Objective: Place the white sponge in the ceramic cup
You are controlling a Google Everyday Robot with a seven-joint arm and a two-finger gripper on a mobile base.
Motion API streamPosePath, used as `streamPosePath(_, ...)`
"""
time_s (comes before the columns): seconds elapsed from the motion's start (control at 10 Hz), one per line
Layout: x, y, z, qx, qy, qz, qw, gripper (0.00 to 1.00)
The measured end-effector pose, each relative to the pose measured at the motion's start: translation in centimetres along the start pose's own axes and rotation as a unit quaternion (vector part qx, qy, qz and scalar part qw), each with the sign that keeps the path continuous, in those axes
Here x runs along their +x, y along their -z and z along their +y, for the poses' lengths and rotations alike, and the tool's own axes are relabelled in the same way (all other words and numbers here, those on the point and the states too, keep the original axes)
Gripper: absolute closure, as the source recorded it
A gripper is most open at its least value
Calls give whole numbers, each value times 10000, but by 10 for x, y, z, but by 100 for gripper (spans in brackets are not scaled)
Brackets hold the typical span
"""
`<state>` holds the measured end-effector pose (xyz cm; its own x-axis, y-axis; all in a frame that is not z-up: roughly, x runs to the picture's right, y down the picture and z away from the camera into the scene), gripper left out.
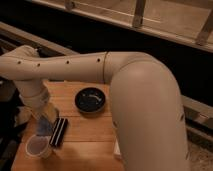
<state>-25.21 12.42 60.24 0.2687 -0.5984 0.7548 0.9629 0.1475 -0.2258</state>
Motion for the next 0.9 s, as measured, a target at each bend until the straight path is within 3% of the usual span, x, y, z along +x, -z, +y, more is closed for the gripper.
streamPosePath(0.3,-17,-20,-32,339,96,-196,9992,90)
streamPosePath(0.6,-35,-34,-48,579,287,-335,9973,90)
streamPosePath(0.9,-42,-50,-50,629,358,-523,9960,90)
